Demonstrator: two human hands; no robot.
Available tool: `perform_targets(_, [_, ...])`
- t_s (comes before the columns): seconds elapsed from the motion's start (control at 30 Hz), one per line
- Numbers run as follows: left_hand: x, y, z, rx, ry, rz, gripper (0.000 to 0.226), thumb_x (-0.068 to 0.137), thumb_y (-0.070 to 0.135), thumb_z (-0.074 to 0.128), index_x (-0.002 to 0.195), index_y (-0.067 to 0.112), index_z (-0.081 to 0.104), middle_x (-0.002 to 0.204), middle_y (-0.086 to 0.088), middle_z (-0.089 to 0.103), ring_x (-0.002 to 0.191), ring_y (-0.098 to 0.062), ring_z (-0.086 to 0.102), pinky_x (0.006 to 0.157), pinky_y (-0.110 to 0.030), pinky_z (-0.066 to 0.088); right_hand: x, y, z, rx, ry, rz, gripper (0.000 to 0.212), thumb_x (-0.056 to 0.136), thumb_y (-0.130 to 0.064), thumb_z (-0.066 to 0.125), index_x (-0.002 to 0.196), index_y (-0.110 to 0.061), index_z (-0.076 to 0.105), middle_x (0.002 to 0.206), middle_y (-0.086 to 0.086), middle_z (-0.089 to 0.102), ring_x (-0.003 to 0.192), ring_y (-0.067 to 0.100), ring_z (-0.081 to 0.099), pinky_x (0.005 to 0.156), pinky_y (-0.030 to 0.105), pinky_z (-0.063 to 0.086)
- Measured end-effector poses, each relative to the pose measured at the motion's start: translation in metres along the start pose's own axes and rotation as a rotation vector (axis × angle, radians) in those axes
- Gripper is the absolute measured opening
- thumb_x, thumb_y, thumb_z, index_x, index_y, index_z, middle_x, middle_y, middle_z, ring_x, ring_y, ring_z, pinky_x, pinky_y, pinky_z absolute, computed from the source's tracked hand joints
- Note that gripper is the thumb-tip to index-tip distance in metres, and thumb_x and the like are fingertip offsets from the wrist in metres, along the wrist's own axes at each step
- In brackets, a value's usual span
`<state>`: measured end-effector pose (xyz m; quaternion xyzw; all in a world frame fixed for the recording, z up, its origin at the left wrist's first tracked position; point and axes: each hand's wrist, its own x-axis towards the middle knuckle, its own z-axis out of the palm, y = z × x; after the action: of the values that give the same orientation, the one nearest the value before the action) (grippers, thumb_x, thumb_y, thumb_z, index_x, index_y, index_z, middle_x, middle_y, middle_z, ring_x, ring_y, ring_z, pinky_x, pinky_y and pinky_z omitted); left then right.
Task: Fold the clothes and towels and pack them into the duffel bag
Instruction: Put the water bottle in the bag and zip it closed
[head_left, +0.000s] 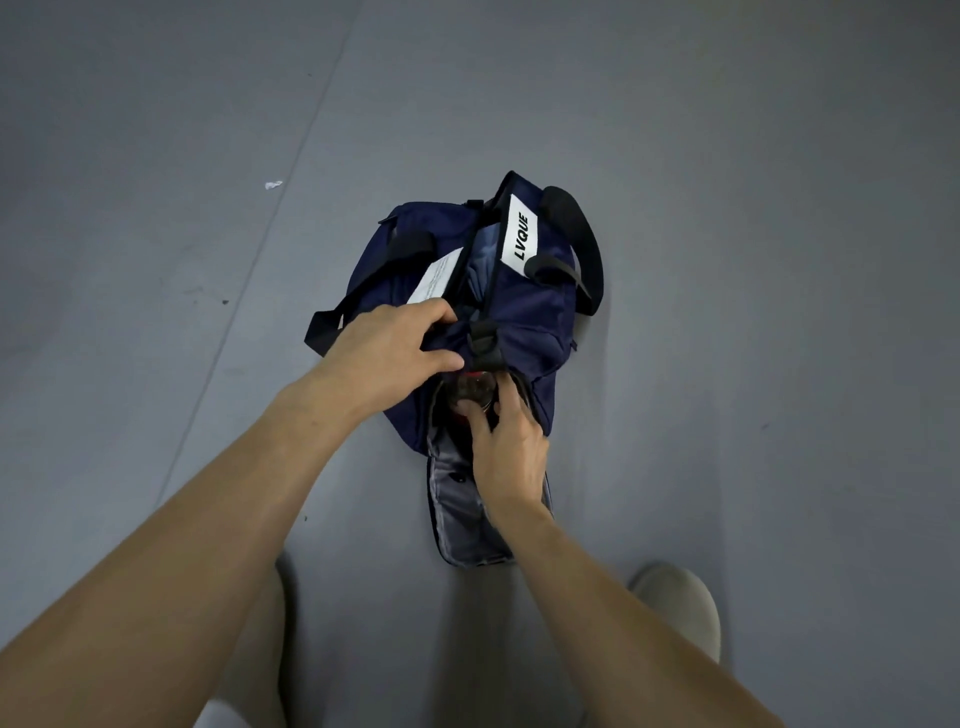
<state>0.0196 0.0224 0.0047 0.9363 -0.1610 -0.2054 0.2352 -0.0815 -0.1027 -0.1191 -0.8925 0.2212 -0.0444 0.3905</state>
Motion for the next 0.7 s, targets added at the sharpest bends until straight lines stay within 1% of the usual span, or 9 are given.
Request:
perform_targets(0.07, [0.002,0.004,-0.007,-0.198,-0.039,0.023,0.018,0.088,0.039,0.072,0.103,0.039,0.062,0.096,0.014,0.072,0.094,-0.010,0.068,0.089,-0.038,0.054,0.002,-0.002,0.003,-0.032,0.025,-0.011,0.039,0.098,-0.039,0.056,0.134,-0.025,0.048,0.109,-0.001,0.070,0.090,0.023,0.068,0.073,0.041,0.055])
perform_targets(0.13, [0.006,0.006,-0.012,-0.309,-0.114,0.042,0.017,0.088,0.037,0.073,0.100,0.041,0.061,0.099,0.012,0.073,0.096,-0.009,0.069,0.093,-0.040,0.055,0.007,-0.005,0.005,-0.031,0.034,0.004,0.035,0.098,-0.036,0.057,0.130,-0.026,0.049,0.108,-0.001,0.071,0.090,0.025,0.069,0.073,0.043,0.056])
perform_targets(0.23, [0.007,0.003,-0.006,-0.189,-0.165,0.021,0.024,0.089,0.041,0.071,0.109,0.039,0.057,0.106,0.011,0.071,0.099,-0.012,0.068,0.090,-0.040,0.055,0.011,-0.008,0.007,0.088,-0.015,0.061,0.033,0.097,-0.039,0.058,0.127,-0.036,0.048,0.103,-0.008,0.070,0.089,0.017,0.069,0.078,0.043,0.056])
perform_targets(0.3, [0.005,-0.004,0.005,-0.035,-0.054,0.001,0.036,0.087,0.047,0.072,0.117,0.036,0.055,0.112,0.011,0.067,0.101,-0.014,0.064,0.084,-0.034,0.052,0.007,-0.003,0.004,0.193,-0.083,0.096,0.036,0.094,-0.043,0.060,0.128,-0.043,0.047,0.103,-0.014,0.069,0.091,0.007,0.067,0.082,0.038,0.054])
perform_targets(0.4, [0.000,-0.010,0.021,0.015,0.164,0.042,0.050,0.083,0.054,0.072,0.126,0.035,0.054,0.124,0.011,0.058,0.109,-0.013,0.058,0.084,-0.032,0.048,-0.001,0.008,-0.006,0.245,-0.169,0.105,0.052,0.092,-0.048,0.063,0.139,-0.049,0.041,0.106,-0.018,0.069,0.097,-0.002,0.064,0.084,0.026,0.051])
perform_targets(0.5, [-0.006,-0.010,0.033,0.000,0.380,0.134,0.045,0.089,0.044,0.069,0.130,0.030,0.057,0.128,0.007,0.055,0.110,-0.017,0.055,0.086,-0.036,0.049,-0.010,0.022,-0.013,0.244,-0.167,0.107,0.066,0.091,-0.053,0.063,0.148,-0.053,0.028,0.119,-0.017,0.066,0.102,-0.001,0.061,0.089,0.022,0.048])
perform_targets(0.57, [-0.010,-0.009,0.045,0.055,0.529,0.237,0.038,0.094,0.032,0.066,0.131,0.026,0.061,0.126,0.001,0.058,0.110,-0.023,0.055,0.090,-0.042,0.051,-0.021,0.036,-0.016,0.170,-0.122,0.081,0.069,0.091,-0.055,0.061,0.151,-0.048,0.027,0.134,-0.015,0.059,0.113,0.005,0.057,0.096,0.026,0.048])
perform_targets(0.63, [-0.012,-0.009,0.060,0.138,0.554,0.335,0.039,0.097,0.023,0.062,0.136,0.025,0.060,0.130,-0.002,0.060,0.115,-0.027,0.055,0.095,-0.046,0.048,-0.028,0.056,-0.020,0.075,-0.070,0.086,0.068,0.092,-0.051,0.062,0.152,-0.040,0.032,0.142,-0.009,0.053,0.127,0.014,0.050,0.105,0.034,0.044])
perform_targets(0.7, [-0.010,-0.010,0.073,0.173,0.478,0.337,0.045,0.099,0.023,0.057,0.143,0.027,0.054,0.136,-0.003,0.058,0.123,-0.028,0.053,0.099,-0.048,0.046,-0.033,0.080,-0.025,-0.003,-0.128,0.213,0.072,0.094,-0.044,0.063,0.155,-0.032,0.028,0.151,-0.004,0.044,0.137,0.021,0.042,0.112,0.036,0.036])
